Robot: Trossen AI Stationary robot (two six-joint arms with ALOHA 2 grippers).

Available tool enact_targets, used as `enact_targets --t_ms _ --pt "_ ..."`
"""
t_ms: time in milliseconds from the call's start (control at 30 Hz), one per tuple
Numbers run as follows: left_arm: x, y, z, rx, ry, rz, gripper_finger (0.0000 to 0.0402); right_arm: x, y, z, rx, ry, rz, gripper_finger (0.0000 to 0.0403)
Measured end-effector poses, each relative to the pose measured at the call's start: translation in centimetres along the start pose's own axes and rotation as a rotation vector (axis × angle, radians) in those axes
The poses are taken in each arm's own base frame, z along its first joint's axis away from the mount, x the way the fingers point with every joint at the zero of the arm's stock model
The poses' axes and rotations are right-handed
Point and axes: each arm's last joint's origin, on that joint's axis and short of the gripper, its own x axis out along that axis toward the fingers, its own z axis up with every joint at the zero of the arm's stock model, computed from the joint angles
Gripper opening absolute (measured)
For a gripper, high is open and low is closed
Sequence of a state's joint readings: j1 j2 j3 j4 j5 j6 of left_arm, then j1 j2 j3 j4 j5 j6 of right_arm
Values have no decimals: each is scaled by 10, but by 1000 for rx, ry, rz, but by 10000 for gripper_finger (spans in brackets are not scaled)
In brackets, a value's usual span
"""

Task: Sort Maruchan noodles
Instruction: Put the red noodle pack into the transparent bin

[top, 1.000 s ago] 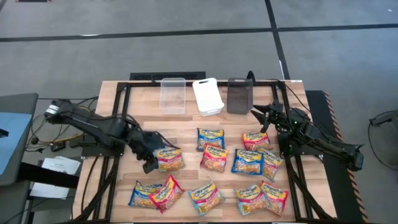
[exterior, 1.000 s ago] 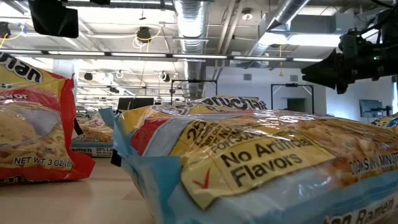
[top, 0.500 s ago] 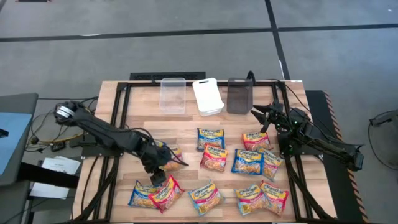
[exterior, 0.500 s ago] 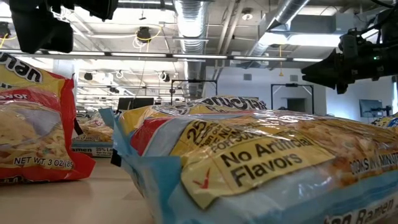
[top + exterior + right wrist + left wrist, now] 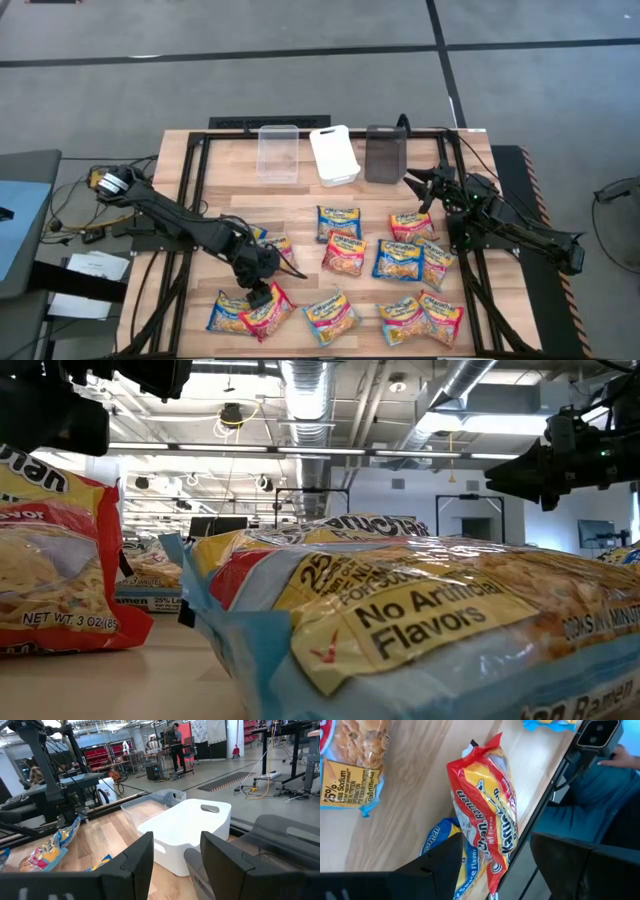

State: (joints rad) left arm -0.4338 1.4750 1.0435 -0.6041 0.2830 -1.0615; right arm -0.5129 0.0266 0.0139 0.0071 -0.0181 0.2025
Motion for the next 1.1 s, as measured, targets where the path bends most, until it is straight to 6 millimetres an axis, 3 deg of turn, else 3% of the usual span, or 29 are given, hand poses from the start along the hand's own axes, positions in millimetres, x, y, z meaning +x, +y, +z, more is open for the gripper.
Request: enact_targets --t_ms 233,500,1100 --pt "8 -7 0 8 -15 -44 219 0 0 0 0 0 0 186" --pt "41 -5 0 -3 76 -11 219 0 0 0 0 0 1 186" --pt "46 -6 -2 -39 72 -2 219 0 0 0 0 0 1 186"
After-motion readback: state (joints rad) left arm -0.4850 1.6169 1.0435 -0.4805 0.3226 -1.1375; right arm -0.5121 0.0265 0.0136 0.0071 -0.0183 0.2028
